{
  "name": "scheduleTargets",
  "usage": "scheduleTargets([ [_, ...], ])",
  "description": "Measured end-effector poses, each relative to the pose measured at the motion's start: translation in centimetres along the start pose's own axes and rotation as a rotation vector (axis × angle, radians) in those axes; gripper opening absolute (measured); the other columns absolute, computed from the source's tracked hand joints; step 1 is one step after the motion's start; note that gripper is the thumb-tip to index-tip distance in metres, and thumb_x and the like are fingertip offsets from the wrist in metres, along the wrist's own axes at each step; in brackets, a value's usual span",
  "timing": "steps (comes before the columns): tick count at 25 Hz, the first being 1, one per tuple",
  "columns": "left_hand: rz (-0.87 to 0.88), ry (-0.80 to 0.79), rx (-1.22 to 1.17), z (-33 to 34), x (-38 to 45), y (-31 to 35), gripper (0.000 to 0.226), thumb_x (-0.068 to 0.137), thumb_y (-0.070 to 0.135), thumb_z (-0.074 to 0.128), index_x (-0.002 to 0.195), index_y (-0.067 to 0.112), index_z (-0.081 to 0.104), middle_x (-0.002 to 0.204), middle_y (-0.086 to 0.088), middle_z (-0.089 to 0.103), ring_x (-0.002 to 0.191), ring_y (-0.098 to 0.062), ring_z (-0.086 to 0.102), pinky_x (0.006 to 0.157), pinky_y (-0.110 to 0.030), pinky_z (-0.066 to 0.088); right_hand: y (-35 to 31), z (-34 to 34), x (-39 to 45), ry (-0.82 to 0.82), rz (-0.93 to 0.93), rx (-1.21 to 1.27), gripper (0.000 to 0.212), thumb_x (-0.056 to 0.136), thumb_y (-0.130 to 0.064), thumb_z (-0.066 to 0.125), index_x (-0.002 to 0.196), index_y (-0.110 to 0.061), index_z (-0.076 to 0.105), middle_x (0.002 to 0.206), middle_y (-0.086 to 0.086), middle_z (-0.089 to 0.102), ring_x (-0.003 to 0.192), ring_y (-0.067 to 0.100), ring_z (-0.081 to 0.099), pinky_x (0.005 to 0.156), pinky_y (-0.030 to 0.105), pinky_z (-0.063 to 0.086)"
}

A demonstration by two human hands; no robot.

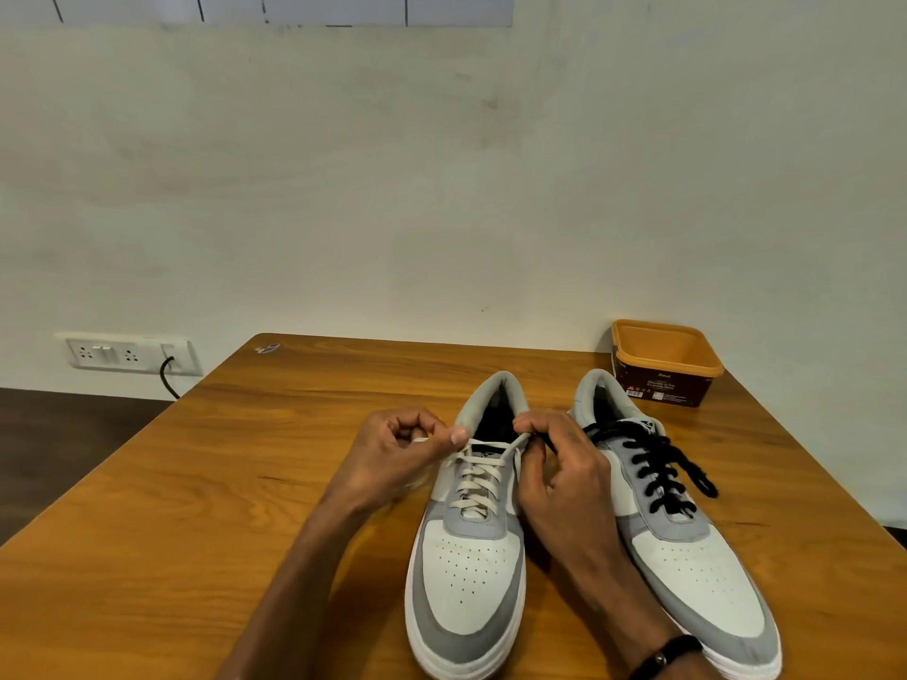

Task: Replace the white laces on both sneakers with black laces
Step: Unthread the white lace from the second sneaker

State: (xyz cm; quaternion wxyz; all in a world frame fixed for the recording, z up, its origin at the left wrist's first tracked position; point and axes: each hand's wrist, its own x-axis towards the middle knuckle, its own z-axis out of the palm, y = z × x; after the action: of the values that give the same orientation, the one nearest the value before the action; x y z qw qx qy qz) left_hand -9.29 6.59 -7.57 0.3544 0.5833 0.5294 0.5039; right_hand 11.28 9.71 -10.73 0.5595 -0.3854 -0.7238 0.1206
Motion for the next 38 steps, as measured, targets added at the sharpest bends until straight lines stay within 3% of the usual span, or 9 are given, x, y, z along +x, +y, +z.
scheduleTargets([
  [2, -0.016, -0.014, -0.069, -0.8, 0.2, -0.3, 0.038, 0.085, 0.052, 0.078, 0.074, 0.018, 0.066, 0.063, 0.009, 0.058, 0.06, -0.006, 0.053, 0.065, -0.023, 0.046, 0.0, 0.0, 0.0, -0.001, 0.001, -0.009, 0.028, 0.095, 0.01, 0.06, 0.11, -0.012, 0.068, 0.107, -0.003, 0.068, 0.106, 0.003, 0.063, 0.093, 0.013, 0.05],
  [5, -0.088, 0.114, -0.828, -2.3, 0.6, -1.4, 0.04, 0.087, 0.055, 0.077, 0.073, 0.022, 0.059, 0.067, 0.003, 0.052, 0.066, -0.013, 0.053, 0.086, -0.036, 0.049, 0.1, -0.1, -0.1, -0.007, 0.013, 0.005, 0.028, 0.095, 0.009, 0.059, 0.111, -0.012, 0.068, 0.108, -0.003, 0.068, 0.107, 0.004, 0.063, 0.094, 0.012, 0.049],
  [9, -0.183, 0.368, -1.318, -3.7, 0.9, -2.7, 0.04, 0.101, 0.048, 0.061, 0.071, 0.023, 0.053, 0.058, 0.007, 0.042, 0.053, -0.01, 0.042, 0.077, -0.031, 0.049, 0.0, 0.0, -0.1, -0.008, 0.023, 0.019, 0.028, 0.096, 0.008, 0.057, 0.111, -0.013, 0.068, 0.109, -0.004, 0.068, 0.109, 0.005, 0.063, 0.095, 0.017, 0.052],
  [13, -0.407, 0.535, -0.598, -2.4, 1.1, -3.9, 0.032, 0.103, 0.044, 0.059, 0.101, 0.013, 0.068, 0.067, 0.003, 0.051, 0.059, -0.011, 0.047, 0.068, -0.031, 0.048, -0.1, -0.1, -0.3, -0.046, 0.035, 0.054, 0.025, 0.097, -0.014, 0.054, 0.118, -0.016, 0.066, 0.115, -0.007, 0.066, 0.112, 0.007, 0.062, 0.095, 0.025, 0.053],
  [16, -0.325, 0.571, -0.176, -0.9, 1.1, -4.6, 0.051, 0.101, 0.048, 0.061, 0.143, 0.018, 0.058, 0.114, -0.007, 0.068, 0.095, -0.019, 0.065, 0.085, -0.041, 0.059, -0.6, -0.2, -0.6, -0.122, -0.035, 0.017, 0.034, 0.096, -0.034, 0.061, 0.125, -0.017, 0.066, 0.123, -0.008, 0.063, 0.12, 0.006, 0.057, 0.099, 0.021, 0.047],
  [19, -0.127, 0.596, 0.138, 0.0, 0.6, -4.1, 0.065, 0.098, 0.064, 0.056, 0.154, 0.032, 0.045, 0.147, 0.003, 0.051, 0.133, -0.02, 0.051, 0.103, -0.049, 0.055, -0.9, 0.2, -0.7, -0.149, -0.161, -0.116, 0.033, 0.091, -0.035, 0.073, 0.119, -0.017, 0.072, 0.127, -0.006, 0.061, 0.126, 0.01, 0.053, 0.105, 0.024, 0.045],
  [23, 0.196, 0.364, 0.219, 1.3, 0.1, -2.4, 0.046, 0.102, 0.06, 0.047, 0.146, 0.048, 0.052, 0.137, 0.04, 0.045, 0.135, -0.003, 0.045, 0.105, -0.039, 0.049, -1.5, 0.7, -1.0, -0.15, -0.228, -0.13, 0.011, 0.095, -0.021, 0.07, 0.104, -0.015, 0.071, 0.118, -0.005, 0.058, 0.116, 0.015, 0.055, 0.097, 0.038, 0.051],
  [27, 0.329, 0.123, 0.218, 2.2, 0.2, -2.0, 0.038, 0.108, 0.037, 0.039, 0.13, 0.036, 0.07, 0.139, 0.02, 0.059, 0.138, -0.016, 0.05, 0.111, -0.041, 0.044, -2.1, 0.6, -0.8, -0.156, -0.17, -0.058, 0.005, 0.103, -0.017, 0.055, 0.105, -0.022, 0.057, 0.105, -0.009, 0.054, 0.1, 0.014, 0.055, 0.086, 0.037, 0.05],
  [38, 0.23, 0.094, 0.09, 1.7, 0.4, -2.6, 0.038, 0.1, 0.026, 0.041, 0.118, 0.029, 0.075, 0.121, 0.008, 0.071, 0.12, -0.022, 0.063, 0.099, -0.056, 0.051, -3.1, -0.6, -0.2, -0.072, 0.191, 0.383, 0.03, 0.09, -0.006, 0.071, 0.11, -0.027, 0.066, 0.094, -0.003, 0.07, 0.093, 0.02, 0.07, 0.079, 0.04, 0.061],
])
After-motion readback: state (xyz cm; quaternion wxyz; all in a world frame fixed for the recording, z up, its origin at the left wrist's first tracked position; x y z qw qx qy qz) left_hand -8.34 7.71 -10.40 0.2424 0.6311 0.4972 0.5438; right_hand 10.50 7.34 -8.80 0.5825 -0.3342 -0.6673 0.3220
